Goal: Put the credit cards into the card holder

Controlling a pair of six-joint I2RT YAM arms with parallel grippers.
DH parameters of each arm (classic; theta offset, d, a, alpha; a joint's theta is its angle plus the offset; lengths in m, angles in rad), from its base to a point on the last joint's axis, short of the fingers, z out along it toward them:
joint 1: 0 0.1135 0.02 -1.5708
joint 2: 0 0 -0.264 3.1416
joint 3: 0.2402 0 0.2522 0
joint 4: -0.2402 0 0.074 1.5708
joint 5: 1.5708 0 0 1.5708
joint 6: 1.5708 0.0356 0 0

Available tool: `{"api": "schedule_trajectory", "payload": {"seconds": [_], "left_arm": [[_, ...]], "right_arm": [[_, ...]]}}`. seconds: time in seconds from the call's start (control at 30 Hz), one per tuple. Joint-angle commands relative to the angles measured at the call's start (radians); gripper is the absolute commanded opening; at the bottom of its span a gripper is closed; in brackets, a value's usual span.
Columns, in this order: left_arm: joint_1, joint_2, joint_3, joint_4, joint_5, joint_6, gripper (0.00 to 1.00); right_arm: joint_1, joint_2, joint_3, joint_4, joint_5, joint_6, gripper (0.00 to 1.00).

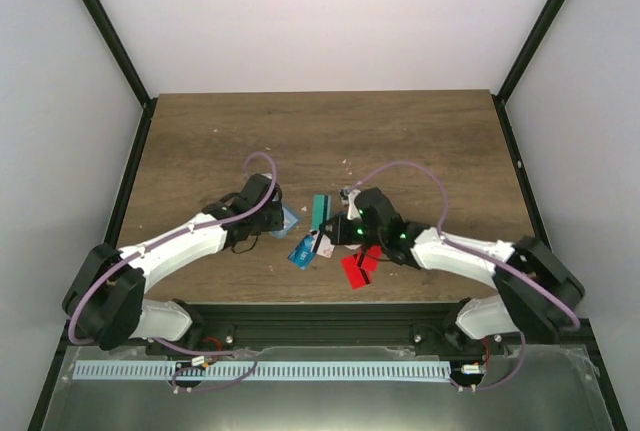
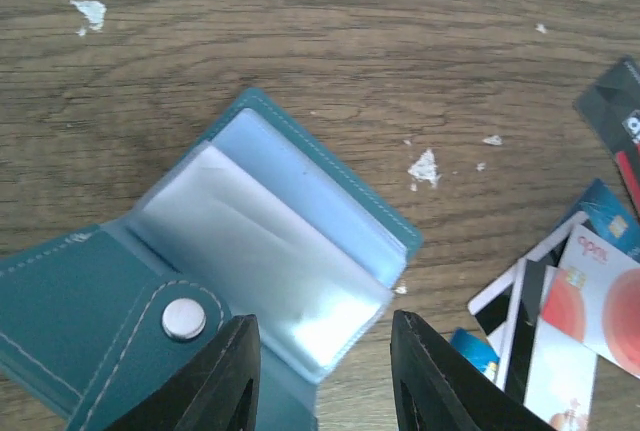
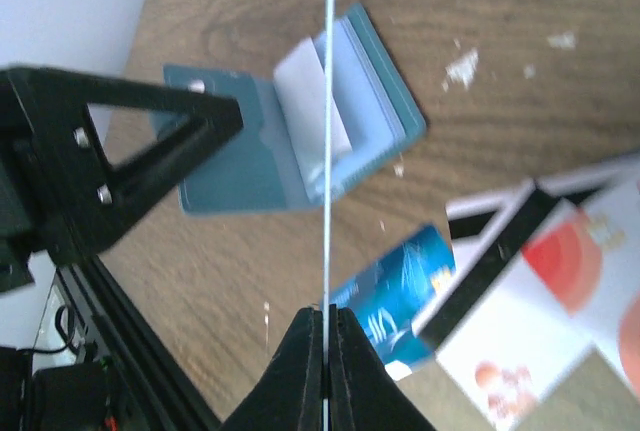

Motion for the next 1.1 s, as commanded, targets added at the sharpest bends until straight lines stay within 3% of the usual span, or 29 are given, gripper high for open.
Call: {"api": "schedule_trajectory", "payload": {"seconds": [0.0,0.43,1.07], "left_arm": [[0.038,0.009,-0.002,-0.008,0.019,0.048,0.38],[0.092,-0.005,-0.103,0.018,0.027,0.039,0.36],[0.139,0.013,-0.164,0.070,-0.008,0.012,0.31]], "right_arm": [[-0.049,0.145,0.121,0.109,-0.075,-0.137,0.01],[-0.092,0.532,0.398,0.120,-0.266,-0.254,0.01],[-0.056,0.692,0.480,0.192,-0.466,-0.209,0.01]]}}
